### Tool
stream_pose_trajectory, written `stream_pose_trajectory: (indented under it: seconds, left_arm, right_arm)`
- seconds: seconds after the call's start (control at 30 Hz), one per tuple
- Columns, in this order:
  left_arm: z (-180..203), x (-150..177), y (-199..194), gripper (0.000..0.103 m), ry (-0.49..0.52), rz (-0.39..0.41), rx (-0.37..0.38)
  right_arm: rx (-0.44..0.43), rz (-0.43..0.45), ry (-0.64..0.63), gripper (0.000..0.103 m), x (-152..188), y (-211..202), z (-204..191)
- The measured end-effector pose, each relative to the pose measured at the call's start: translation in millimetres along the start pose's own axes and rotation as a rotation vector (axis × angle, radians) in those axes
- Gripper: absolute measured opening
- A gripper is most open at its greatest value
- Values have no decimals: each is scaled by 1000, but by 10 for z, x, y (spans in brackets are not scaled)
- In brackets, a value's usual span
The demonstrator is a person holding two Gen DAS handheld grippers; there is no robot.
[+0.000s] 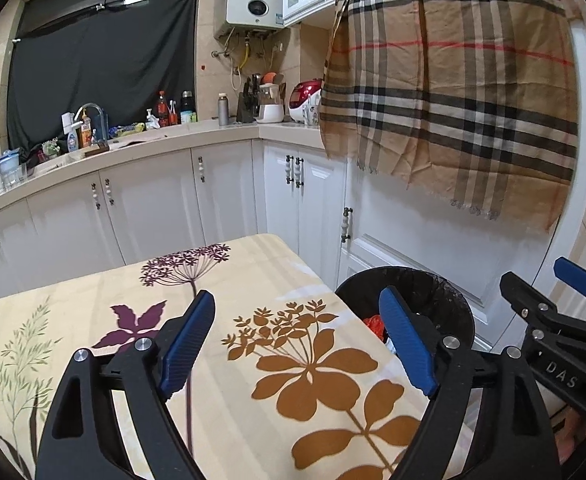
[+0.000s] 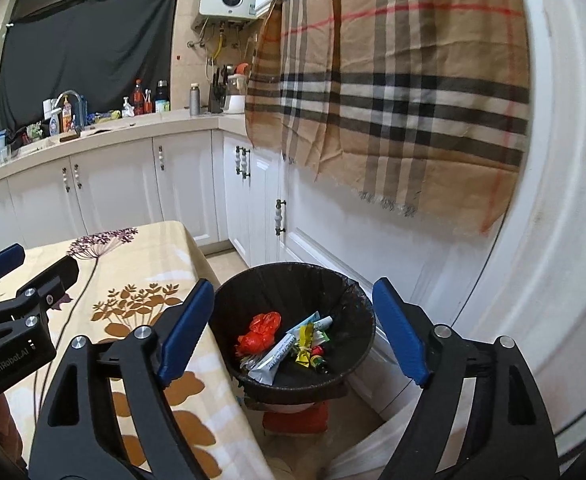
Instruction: Collect trash
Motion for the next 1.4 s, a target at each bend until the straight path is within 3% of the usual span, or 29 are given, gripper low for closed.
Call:
stream_pose_trajectory:
  seconds: [0.53,1.4]
  left_arm:
    - [18,30,-329,84,7,25,16]
    - [23,77,-272,84,2,8,22]
  right_arm:
    - [26,43,-9,81,31,-381,51]
    - [41,49,-10,81,14,-386,130]
Point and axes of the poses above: each gripper's, at about its wrist camera, not at the fingertips, and y roughly the way its jaws point, z to its right, x to its underside, the point moved 8 cm from there along y, roughly the way its jaws point, and after that the axes turned 5 degrees about -x, right-handed, at the moved point
